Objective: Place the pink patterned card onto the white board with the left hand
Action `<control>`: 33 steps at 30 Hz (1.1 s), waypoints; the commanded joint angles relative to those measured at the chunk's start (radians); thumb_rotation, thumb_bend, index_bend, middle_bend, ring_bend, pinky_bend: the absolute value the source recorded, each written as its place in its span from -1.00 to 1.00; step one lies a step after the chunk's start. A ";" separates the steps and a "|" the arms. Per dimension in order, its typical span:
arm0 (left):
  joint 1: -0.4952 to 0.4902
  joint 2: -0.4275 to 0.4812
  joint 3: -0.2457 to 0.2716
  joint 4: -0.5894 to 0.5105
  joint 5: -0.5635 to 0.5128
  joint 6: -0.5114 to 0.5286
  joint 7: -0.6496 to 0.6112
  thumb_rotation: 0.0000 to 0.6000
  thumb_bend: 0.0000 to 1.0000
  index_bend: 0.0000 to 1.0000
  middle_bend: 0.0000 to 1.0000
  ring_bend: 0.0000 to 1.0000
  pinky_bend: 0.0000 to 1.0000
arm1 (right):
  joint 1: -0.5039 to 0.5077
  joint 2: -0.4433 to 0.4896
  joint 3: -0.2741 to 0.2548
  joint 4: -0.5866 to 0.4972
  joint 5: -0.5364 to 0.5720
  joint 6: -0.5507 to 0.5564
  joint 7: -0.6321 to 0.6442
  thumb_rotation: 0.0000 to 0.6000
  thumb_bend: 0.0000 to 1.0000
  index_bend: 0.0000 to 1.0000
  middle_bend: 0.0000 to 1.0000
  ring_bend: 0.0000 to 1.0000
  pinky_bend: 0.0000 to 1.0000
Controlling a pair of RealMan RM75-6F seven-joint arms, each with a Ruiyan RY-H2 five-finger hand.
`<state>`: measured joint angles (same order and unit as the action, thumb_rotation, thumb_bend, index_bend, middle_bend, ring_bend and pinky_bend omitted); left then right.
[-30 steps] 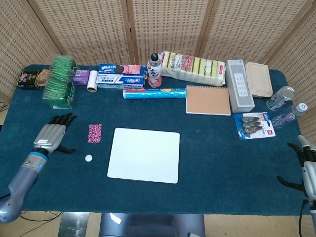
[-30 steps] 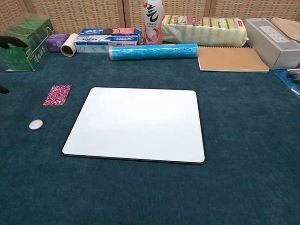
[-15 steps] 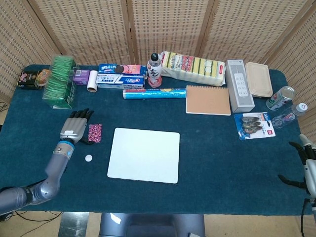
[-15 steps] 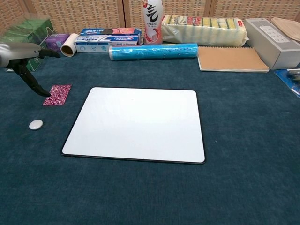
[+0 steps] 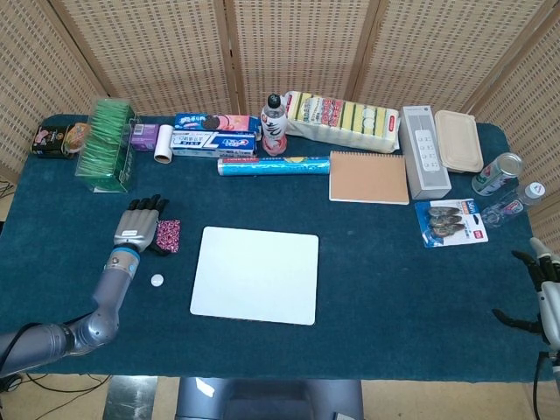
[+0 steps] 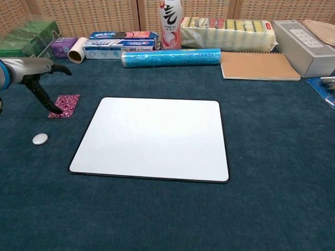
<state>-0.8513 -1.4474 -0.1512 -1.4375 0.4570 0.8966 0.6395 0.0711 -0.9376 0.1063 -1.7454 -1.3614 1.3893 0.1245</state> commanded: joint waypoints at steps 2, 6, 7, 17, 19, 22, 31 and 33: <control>-0.005 -0.006 0.008 0.009 -0.008 0.004 0.004 1.00 -0.81 -0.73 -1.00 -1.00 -1.00 | 0.000 0.001 0.000 -0.002 0.002 -0.001 0.001 1.00 -0.86 -0.69 -1.00 -1.00 -1.00; -0.010 -0.014 0.011 0.019 -0.023 0.001 0.004 1.00 -0.81 -0.73 -1.00 -1.00 -1.00 | 0.001 0.001 0.000 -0.001 0.001 -0.001 0.002 1.00 -0.86 -0.69 -1.00 -1.00 -1.00; -0.011 -0.017 0.012 0.023 -0.028 -0.001 0.004 1.00 -0.81 -0.73 -1.00 -1.00 -1.00 | 0.000 0.002 0.000 -0.002 0.001 -0.001 0.003 1.00 -0.86 -0.69 -1.00 -1.00 -1.00; -0.022 -0.036 0.022 0.041 -0.055 0.001 0.014 1.00 -0.81 -0.73 -1.00 -1.00 -1.00 | 0.000 0.005 0.001 0.001 0.003 -0.002 0.013 1.00 -0.87 -0.68 -1.00 -1.00 -1.00; -0.023 -0.035 0.023 0.042 -0.061 0.001 0.015 1.00 -0.81 -0.73 -1.00 -1.00 -1.00 | 0.000 0.005 0.001 0.001 0.003 -0.003 0.015 1.00 -0.87 -0.68 -1.00 -1.00 -1.00; -0.024 -0.034 0.027 0.047 -0.074 -0.007 0.016 1.00 -0.81 -0.72 -1.00 -1.00 -1.00 | 0.000 0.005 0.000 0.000 0.002 -0.003 0.015 1.00 -0.86 -0.68 -1.00 -1.00 -1.00; -0.033 -0.040 0.033 0.059 -0.100 -0.018 0.022 1.00 -0.79 -0.65 -1.00 -1.00 -1.00 | 0.000 0.005 -0.001 0.000 0.000 -0.001 0.015 1.00 -0.86 -0.68 -1.00 -1.00 -1.00; -0.037 -0.040 0.035 0.059 -0.104 -0.018 0.025 1.00 -0.79 -0.65 -1.00 -1.00 -1.00 | 0.000 0.004 -0.002 0.001 0.000 -0.003 0.016 1.00 -0.87 -0.68 -1.00 -1.00 -1.00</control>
<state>-0.8867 -1.4873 -0.1172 -1.3789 0.3542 0.8784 0.6636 0.0713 -0.9336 0.1047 -1.7441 -1.3613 1.3869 0.1406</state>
